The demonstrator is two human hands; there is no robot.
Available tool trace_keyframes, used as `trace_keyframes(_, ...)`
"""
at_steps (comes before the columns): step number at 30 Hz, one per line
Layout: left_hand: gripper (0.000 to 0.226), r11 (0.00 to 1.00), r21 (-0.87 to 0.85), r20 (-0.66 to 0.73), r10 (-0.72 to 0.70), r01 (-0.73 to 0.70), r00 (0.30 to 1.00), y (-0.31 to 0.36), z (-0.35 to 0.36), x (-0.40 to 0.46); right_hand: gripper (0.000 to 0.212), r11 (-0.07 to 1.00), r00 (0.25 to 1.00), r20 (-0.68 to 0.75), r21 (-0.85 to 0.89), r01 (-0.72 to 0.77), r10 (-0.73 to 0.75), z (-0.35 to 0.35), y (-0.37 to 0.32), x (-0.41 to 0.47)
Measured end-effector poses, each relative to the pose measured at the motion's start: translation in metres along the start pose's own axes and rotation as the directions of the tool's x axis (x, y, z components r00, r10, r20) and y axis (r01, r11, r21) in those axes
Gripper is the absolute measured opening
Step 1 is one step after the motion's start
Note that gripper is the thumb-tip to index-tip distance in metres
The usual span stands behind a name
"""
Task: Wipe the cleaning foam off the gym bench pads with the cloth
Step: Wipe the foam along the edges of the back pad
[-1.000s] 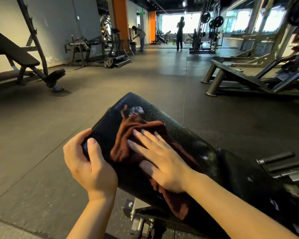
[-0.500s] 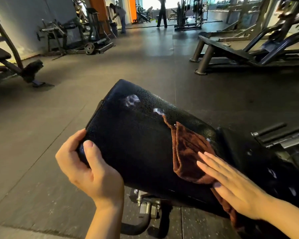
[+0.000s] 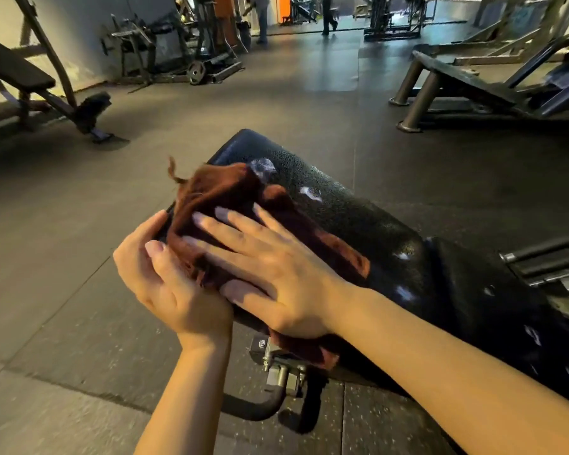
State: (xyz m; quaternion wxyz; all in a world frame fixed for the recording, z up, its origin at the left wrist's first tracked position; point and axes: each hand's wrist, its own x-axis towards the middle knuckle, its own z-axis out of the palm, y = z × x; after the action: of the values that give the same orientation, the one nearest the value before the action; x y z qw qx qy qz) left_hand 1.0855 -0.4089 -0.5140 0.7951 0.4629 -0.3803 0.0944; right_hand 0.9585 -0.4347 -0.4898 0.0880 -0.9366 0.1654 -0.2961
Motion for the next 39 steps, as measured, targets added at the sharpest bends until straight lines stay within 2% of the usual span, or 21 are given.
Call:
trace_keyframes(5, 0.026, 0.996, 0.08, 0.028, -0.038, 0.036, 0.999, 0.007, -0.008, 0.002, 0.056, 0.998, 0.998, 0.009, 0.022, -0.057, 0.057, 0.0, 0.012, -0.044)
trace_keyframes(8, 0.018, 0.979, 0.157, 0.006, -0.135, 0.133, 0.991, 0.018, -0.009, 0.002, 0.052, 0.988, 0.99, 0.026, 0.061, -0.142, 0.141, -0.005, 0.033, -0.102)
trace_keyframes(14, 0.03, 0.921, 0.344, -0.01, -0.191, 0.182, 0.982, 0.036, -0.003, -0.002, 0.058, 0.978, 0.979, 0.098, 0.087, -0.188, 0.179, -0.032, 0.057, -0.202)
trace_keyframes(18, 0.028, 0.863, 0.454, -0.03, -0.236, 0.224, 0.971, 0.044, 0.0, -0.004, 0.045, 0.963, 0.976, 0.019, 0.163, -0.216, 0.216, -0.038, 0.049, -0.179)
trace_keyframes(23, 0.026, 0.855, 0.45, -0.006, -0.287, 0.259, 0.958, 0.048, -0.002, -0.004, 0.056, 0.987, 0.993, 0.0, 0.117, -0.114, 0.115, -0.009, 0.035, -0.102)
trace_keyframes(25, 0.029, 0.861, 0.418, 0.022, -0.33, 0.291, 0.944, 0.046, -0.005, -0.004, 0.059, 0.985, 0.997, -0.031, 0.16, -0.069, 0.075, -0.007, 0.035, -0.064)
trace_keyframes(28, 0.038, 0.818, 0.367, 0.042, -0.491, 0.443, 0.87, 0.049, -0.011, -0.009, 0.067, 0.953, 0.981, -0.092, 0.268, -0.14, 0.17, -0.005, 0.038, -0.034)
trace_keyframes(30, 0.052, 0.767, 0.36, 0.064, -0.588, 0.531, 0.806, 0.057, -0.017, -0.015, 0.079, 0.933, 0.955, -0.119, 0.273, -0.233, 0.273, -0.002, 0.036, -0.044)
trace_keyframes(32, 0.051, 0.744, 0.262, 0.111, -0.656, 0.615, 0.746, 0.063, -0.024, -0.026, 0.077, 0.913, 0.942, -0.085, 0.289, -0.288, 0.324, -0.003, 0.034, -0.073)
trace_keyframes(35, 0.047, 0.691, 0.12, 0.229, -0.718, 0.713, 0.657, 0.068, -0.033, -0.05, 0.059, 0.939, 0.962, -0.063, 0.245, -0.242, 0.264, -0.003, 0.032, -0.129)
trace_keyframes(39, 0.053, 0.665, 0.123, 0.299, -0.733, 0.737, 0.611, 0.063, -0.031, -0.063, 0.05, 0.941, 0.975, -0.103, 0.301, -0.158, 0.197, -0.003, 0.033, -0.14)
